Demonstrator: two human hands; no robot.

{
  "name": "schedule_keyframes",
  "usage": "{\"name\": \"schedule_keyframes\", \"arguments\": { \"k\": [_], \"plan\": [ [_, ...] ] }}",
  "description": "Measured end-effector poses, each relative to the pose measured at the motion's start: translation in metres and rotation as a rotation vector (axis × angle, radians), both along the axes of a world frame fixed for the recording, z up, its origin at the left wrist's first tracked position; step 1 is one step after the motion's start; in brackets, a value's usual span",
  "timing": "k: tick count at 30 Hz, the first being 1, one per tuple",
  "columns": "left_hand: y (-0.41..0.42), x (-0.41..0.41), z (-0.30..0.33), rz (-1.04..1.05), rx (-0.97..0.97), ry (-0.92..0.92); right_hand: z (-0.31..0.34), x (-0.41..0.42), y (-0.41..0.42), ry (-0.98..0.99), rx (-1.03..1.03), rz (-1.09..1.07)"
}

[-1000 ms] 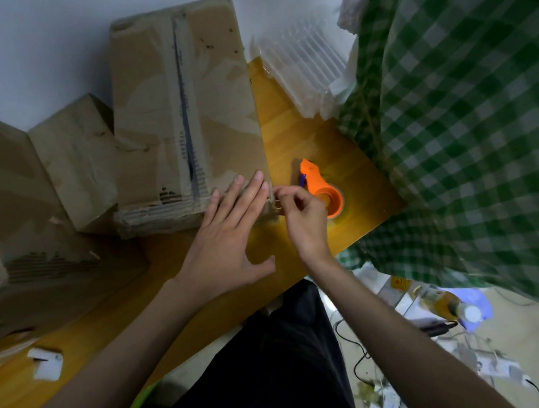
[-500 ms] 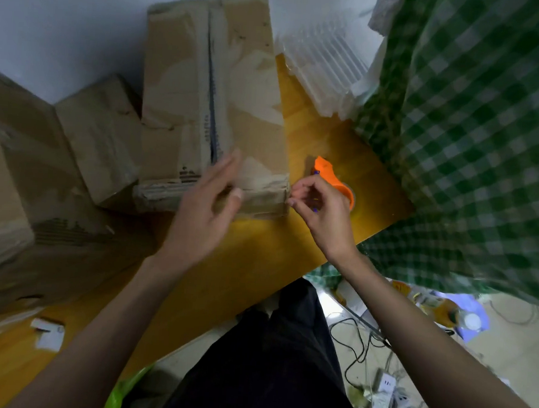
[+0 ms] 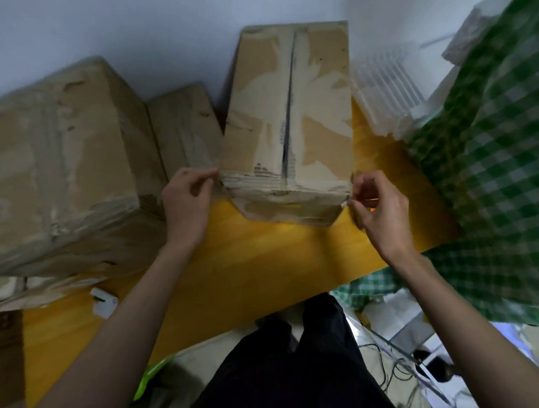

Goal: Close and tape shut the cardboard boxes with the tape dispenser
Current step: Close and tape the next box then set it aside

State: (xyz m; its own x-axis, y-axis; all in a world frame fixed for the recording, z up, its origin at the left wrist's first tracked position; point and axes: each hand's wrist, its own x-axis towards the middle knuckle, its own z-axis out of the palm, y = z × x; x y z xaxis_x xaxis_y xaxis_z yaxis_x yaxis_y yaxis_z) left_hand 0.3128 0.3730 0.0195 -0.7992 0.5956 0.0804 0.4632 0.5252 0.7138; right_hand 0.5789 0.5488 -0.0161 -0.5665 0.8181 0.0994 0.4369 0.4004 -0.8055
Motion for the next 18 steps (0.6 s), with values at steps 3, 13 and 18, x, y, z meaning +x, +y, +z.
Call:
{"name": "schedule_keyframes", "arguments": {
  "k": [3, 13, 18],
  "plan": [
    [-0.001, -0.003, 0.005, -0.045, -0.006, -0.004, 0.003, -0.001, -0.003, -0.030, 0.033, 0.016],
    [-0.003, 0.022, -0.014, 0.117, 0.084, -0.419, 0.002, -0.010, -0.019, 0.037, 0.035, -0.173],
    [-0.016, 0.009, -0.010, -0.039, -0.008, -0.326, 0.006, -0.001, -0.014, 0.050, 0.001, -0.262]
  ]
}}
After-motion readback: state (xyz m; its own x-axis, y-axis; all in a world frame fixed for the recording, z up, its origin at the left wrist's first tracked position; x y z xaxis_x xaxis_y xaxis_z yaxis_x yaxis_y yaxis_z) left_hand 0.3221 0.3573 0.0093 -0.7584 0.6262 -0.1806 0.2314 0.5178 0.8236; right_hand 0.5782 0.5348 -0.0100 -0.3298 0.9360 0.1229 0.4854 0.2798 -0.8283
